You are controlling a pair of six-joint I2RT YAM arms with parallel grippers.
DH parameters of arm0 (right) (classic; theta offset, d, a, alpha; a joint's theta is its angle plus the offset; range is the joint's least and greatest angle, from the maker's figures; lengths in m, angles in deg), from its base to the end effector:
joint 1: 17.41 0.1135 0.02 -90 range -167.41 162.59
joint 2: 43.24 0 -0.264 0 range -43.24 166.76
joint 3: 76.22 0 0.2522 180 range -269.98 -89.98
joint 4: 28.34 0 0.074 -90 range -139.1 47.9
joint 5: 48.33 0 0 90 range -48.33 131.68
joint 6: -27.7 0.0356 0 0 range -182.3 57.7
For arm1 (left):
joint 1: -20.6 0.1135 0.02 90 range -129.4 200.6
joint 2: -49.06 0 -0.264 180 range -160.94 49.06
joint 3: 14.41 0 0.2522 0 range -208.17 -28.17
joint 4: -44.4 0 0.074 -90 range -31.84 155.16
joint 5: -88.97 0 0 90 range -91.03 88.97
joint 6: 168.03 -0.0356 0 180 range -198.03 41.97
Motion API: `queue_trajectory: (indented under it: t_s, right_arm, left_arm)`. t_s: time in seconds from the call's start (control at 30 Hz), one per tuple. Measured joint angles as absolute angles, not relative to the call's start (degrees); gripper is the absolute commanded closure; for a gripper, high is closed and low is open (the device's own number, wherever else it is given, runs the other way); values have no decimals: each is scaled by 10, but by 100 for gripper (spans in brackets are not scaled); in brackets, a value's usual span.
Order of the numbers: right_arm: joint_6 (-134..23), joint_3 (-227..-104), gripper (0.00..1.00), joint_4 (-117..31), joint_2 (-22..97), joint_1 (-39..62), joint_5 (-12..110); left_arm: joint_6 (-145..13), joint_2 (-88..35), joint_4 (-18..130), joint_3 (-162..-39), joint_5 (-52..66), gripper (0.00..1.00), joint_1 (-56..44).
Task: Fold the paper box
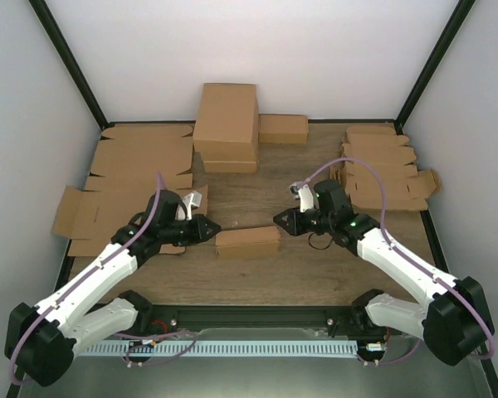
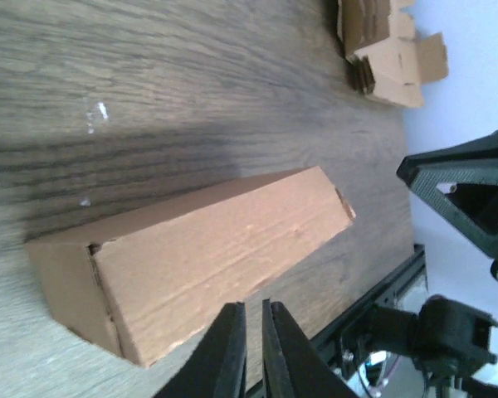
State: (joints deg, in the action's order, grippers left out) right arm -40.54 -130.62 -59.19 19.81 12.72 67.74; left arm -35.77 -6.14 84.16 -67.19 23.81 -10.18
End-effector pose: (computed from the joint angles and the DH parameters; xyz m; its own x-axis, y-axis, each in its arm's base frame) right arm 0.1923 0.1297 0.2435 -0.7868 -0.0716 -0.6130 -0.4872 0.6818 0.5457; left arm 0.1642 -0.1152 0.2483 -0.9191 -0.1629 -0.3588 0.1537 0.6902 -0.7071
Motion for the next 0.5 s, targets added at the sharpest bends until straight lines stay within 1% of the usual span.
queue_trajectory:
  t_s: [0.03, 0.17, 0.37, 0.5]
  right_arm:
    - [-400, -1306, 99, -584, 198, 127, 695]
    - [-384, -1297, 99, -537, 217, 127, 764]
    - [-358, -1258, 99, -457, 266, 125, 845]
    - [-349, -1234, 99, -416, 288, 111, 879]
  left_arm:
    - [-352, -62, 826, -665, 254, 96, -102]
    - [-341, -77, 782, -637, 296, 96, -102]
    - [-322, -97, 704, -592, 340, 96, -102]
    - [-318, -114, 668, -561, 350, 96, -98]
